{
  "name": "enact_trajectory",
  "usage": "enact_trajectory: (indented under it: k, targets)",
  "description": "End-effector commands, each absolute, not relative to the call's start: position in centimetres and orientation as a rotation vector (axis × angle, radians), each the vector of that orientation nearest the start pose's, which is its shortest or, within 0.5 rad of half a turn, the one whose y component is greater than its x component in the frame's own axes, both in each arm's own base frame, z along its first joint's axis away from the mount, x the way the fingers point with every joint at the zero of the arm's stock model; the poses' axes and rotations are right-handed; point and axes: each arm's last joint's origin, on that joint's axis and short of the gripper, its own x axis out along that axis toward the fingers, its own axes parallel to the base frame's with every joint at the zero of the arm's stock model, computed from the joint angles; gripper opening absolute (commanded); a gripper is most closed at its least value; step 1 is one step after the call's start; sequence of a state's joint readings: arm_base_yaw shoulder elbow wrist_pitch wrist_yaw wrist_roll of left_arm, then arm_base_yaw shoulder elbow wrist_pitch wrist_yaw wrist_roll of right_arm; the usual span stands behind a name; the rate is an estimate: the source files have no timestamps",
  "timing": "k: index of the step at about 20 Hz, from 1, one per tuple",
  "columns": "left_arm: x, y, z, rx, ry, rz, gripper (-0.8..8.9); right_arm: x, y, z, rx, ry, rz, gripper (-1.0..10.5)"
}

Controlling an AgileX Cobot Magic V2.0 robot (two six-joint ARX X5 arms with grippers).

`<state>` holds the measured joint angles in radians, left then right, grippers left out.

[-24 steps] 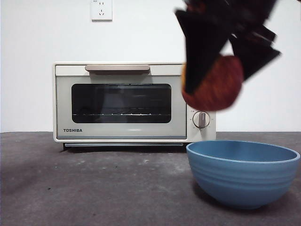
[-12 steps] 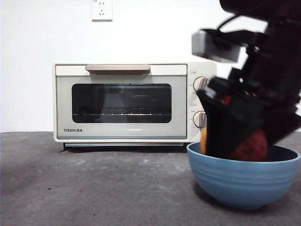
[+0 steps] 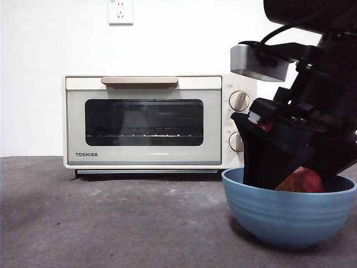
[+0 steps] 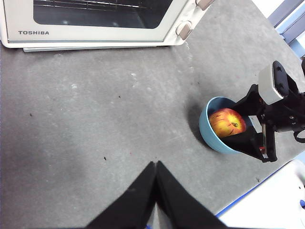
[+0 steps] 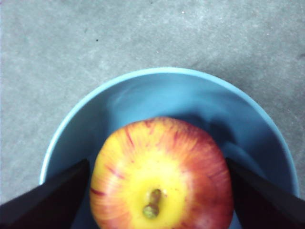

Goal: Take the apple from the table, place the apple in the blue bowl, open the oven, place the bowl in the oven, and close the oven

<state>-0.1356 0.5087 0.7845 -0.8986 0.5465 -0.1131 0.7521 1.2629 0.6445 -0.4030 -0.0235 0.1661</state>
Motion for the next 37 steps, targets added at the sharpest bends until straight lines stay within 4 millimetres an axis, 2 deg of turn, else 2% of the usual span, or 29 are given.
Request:
enact_trajectory:
  k: [1, 4, 7, 10, 12, 15, 19, 22, 29, 33, 37]
  targets:
    - [8.4, -2.7, 30.9, -0.215, 0.629, -0.637, 0.07, 16.7, 16.0, 18.7, -0.22, 0.997, 0.617, 4.5]
    - [9.2, -2.8, 30.9, -0.223, 0.635, -0.634, 0.07, 17.0, 16.1, 21.0, -0.238, 0.95, 0.6, 4.5]
    - [10.6, -3.0, 31.0, -0.239, 0.629, -0.63, 0.07, 16.9, 15.8, 24.6, -0.262, 0.892, 0.565, 4.5]
    - [12.5, -3.5, 31.5, -0.249, 0.594, -0.645, 0.07, 16.2, 14.5, 27.7, -0.284, 0.857, 0.476, 4.5]
    - [14.1, -4.0, 32.0, -0.239, 0.571, -0.667, 0.07, 15.6, 13.0, 28.7, -0.293, 0.898, 0.398, 4.5]
    - [16.7, -5.2, 33.1, -0.213, 0.533, -0.679, 0.07, 14.9, 10.3, 28.5, -0.301, 1.037, 0.268, 4.5]
    - [20.7, -6.8, 33.7, -0.186, 0.489, -0.669, 0.07, 14.9, 8.4, 28.1, -0.283, 1.146, 0.174, 4.5]
    - [23.6, -8.0, 33.8, -0.165, 0.456, -0.649, 0.07, 15.1, 8.2, 28.0, -0.214, 1.18, 0.225, 4.5]
    - [29.9, -10.3, 32.8, -0.125, 0.442, -0.626, 0.07, 15.1, 8.1, 27.0, -0.209, 1.196, 0.218, 4.5]
    - [32.0, -11.4, 32.0, -0.112, 0.471, -0.636, 0.07, 15.2, 8.2, 26.8, -0.203, 1.188, 0.216, 4.5]
    - [32.8, -12.3, 31.1, -0.083, 0.475, -0.631, 0.07, 15.3, 8.2, 26.9, -0.195, 1.171, 0.218, 4.5]
